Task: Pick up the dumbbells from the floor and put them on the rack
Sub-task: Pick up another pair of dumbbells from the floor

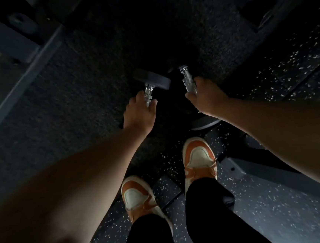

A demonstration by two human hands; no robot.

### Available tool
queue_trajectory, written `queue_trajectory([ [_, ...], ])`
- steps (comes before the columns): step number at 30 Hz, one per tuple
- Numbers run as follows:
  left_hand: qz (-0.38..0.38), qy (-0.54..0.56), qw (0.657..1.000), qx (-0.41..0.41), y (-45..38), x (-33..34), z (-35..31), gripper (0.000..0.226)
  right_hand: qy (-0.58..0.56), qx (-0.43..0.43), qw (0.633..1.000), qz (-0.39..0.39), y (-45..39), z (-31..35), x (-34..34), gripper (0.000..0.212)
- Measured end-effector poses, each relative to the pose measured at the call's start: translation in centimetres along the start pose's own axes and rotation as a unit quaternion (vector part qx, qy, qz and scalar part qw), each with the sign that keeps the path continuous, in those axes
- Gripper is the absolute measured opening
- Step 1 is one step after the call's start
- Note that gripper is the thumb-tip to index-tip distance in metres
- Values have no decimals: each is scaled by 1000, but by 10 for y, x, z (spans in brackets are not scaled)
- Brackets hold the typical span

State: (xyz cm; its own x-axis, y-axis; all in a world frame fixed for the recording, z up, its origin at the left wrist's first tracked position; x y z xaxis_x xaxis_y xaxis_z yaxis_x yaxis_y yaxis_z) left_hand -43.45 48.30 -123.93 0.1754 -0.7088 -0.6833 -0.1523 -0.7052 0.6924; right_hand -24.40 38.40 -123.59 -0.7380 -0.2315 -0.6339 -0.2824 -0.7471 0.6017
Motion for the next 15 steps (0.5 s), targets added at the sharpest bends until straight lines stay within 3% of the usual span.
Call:
queue_trajectory([
  [4,33,83,995,-32,-28,21,0,47,-58,37,998,-8,-23,-9,17,55],
  [12,51,103,993,-38,-39,29,12,55,-207,75,974,-56,-38,-11,28,48],
  [15,59,120,990,-44,-41,30,15,58,-214,82,971,-73,-40,-12,30,42],
])
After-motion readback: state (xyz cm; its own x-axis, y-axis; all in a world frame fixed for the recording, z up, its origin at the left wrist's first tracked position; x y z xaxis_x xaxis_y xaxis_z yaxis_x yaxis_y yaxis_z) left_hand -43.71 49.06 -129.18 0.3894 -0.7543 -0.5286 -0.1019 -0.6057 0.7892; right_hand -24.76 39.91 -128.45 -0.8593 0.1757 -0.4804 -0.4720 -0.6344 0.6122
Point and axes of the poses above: each hand's wrist, its own y-axis away from the middle knuckle, its own x-axis out of the palm, z = x × y, the point moved 4 cm from there along -y, towards the middle knuckle, and after that the axes turned 13 degrees about -x, right-handed, at the moved point
